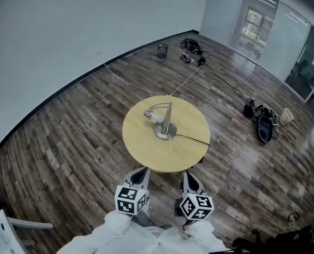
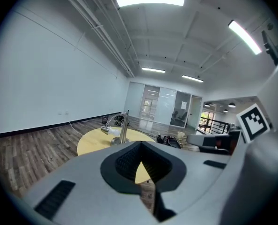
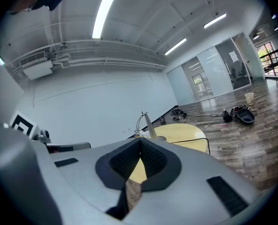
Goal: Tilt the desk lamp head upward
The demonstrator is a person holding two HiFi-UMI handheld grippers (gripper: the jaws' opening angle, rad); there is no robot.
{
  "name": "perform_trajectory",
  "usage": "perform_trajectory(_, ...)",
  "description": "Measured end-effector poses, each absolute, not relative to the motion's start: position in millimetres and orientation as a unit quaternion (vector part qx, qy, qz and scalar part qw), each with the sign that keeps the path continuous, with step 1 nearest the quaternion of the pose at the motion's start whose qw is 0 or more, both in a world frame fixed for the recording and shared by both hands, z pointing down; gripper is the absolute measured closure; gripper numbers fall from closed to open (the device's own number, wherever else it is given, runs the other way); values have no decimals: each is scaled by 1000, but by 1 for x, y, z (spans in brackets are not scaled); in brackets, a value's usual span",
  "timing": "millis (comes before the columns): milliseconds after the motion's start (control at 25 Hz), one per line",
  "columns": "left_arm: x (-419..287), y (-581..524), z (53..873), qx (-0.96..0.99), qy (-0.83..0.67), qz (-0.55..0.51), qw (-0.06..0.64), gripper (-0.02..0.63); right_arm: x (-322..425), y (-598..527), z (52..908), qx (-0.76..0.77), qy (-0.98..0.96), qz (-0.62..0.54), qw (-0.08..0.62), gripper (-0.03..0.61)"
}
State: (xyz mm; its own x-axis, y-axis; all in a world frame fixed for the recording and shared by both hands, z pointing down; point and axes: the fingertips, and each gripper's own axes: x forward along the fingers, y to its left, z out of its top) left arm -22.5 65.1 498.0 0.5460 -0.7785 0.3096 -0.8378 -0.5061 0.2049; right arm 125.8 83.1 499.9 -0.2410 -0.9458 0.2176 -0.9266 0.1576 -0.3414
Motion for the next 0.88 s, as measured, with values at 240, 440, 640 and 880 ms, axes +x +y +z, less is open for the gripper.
perform_trajectory(240,-26,10,490,868,-461,88,163,612,124,30,494,-625,754,-202,24,566)
perform_trajectory(440,-35,-40,486,871,-455,90,160,613,116,-21,485,-630,751,-195,35,566)
perform_trajectory(640,-48,-90,488,872,-453,90,162,614,108,-69,483,-635,746,-195,41,566)
perform_trajectory(880,-51,-130,503,871,-449,99,173,612,113,-100,494,-646,735,-206,38,566)
